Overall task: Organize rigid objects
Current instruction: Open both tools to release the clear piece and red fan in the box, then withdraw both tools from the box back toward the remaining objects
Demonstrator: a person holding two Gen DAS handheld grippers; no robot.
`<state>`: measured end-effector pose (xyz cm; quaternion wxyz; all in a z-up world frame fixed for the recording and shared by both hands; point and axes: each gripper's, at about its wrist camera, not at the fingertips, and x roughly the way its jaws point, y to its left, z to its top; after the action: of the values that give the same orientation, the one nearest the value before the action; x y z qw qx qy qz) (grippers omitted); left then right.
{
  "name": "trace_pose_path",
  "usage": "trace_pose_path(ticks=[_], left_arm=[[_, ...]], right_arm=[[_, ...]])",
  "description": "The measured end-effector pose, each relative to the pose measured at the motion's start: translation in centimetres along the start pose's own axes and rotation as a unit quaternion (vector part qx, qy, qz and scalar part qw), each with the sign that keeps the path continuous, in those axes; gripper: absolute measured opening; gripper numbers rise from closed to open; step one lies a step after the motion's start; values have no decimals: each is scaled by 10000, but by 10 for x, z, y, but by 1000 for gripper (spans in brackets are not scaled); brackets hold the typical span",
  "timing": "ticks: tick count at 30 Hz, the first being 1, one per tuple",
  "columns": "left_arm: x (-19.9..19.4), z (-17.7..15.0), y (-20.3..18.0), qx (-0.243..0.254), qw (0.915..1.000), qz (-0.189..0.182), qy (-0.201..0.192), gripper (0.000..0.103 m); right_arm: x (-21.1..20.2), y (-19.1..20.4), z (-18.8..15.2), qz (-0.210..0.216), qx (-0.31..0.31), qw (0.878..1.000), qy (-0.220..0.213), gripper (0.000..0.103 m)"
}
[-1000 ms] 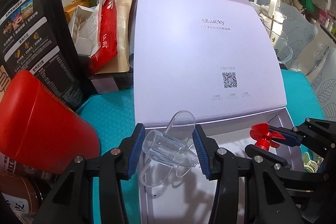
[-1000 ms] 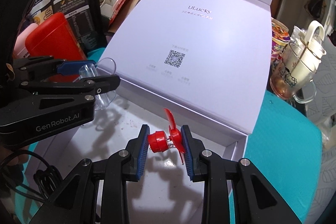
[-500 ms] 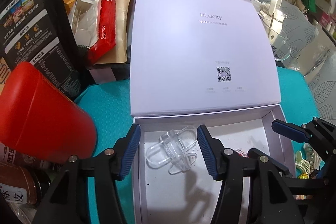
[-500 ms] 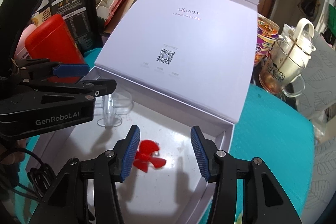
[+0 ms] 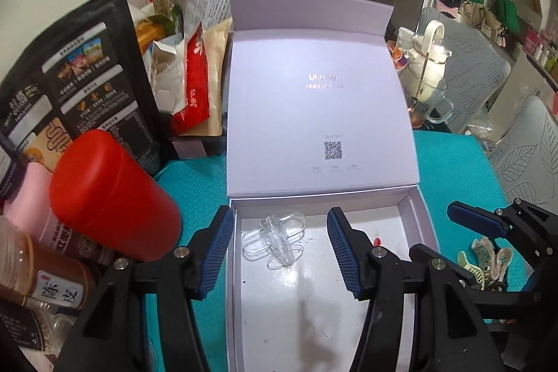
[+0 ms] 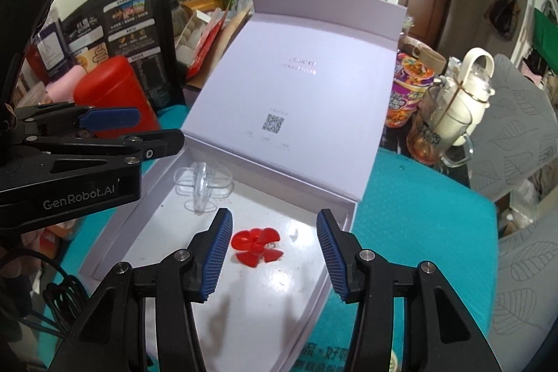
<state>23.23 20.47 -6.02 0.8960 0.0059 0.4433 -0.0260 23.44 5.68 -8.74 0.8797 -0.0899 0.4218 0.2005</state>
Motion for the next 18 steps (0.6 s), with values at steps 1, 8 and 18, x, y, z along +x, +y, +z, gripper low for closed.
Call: trace_pose_path(ticks=[1,8,18], left_arm=[[-7,0,-1,-11,10000,0,-39,55],[-49,-2,-12,-78,9994,25,-324,55],[-101,-10,-33,-186,9980,76,-606,55]], right_arm=[[-6,0,-1,10,21,10000,-30,50],[-48,0,-4,37,100,9997,-239,50],[-105,-3,-14,52,30,9985,-545,50]])
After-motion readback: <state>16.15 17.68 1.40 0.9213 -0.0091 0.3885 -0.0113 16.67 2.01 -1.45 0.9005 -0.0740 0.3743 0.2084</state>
